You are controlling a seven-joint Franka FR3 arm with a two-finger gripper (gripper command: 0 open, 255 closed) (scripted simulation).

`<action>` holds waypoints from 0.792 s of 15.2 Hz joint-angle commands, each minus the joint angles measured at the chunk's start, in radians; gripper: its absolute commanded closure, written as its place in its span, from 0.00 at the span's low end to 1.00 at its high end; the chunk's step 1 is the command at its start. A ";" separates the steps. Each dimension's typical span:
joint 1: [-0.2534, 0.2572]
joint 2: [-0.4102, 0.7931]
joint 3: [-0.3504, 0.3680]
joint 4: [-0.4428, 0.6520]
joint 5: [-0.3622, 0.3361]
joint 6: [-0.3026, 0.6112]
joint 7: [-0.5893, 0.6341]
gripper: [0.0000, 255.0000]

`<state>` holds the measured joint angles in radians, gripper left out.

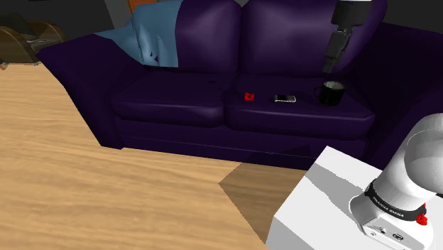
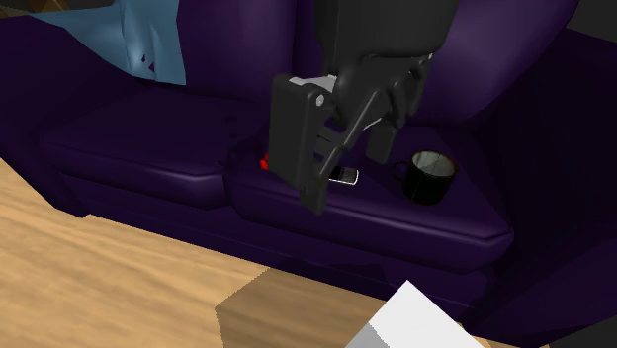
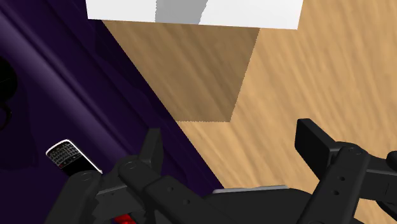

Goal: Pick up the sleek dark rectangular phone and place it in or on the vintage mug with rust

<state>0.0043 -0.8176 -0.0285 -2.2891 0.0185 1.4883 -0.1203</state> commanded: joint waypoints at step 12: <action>-0.024 0.183 -0.185 -0.102 -0.117 0.292 -0.245 0.00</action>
<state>-0.0168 -0.6570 -0.1937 -2.3834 -0.0886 1.7472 -0.3397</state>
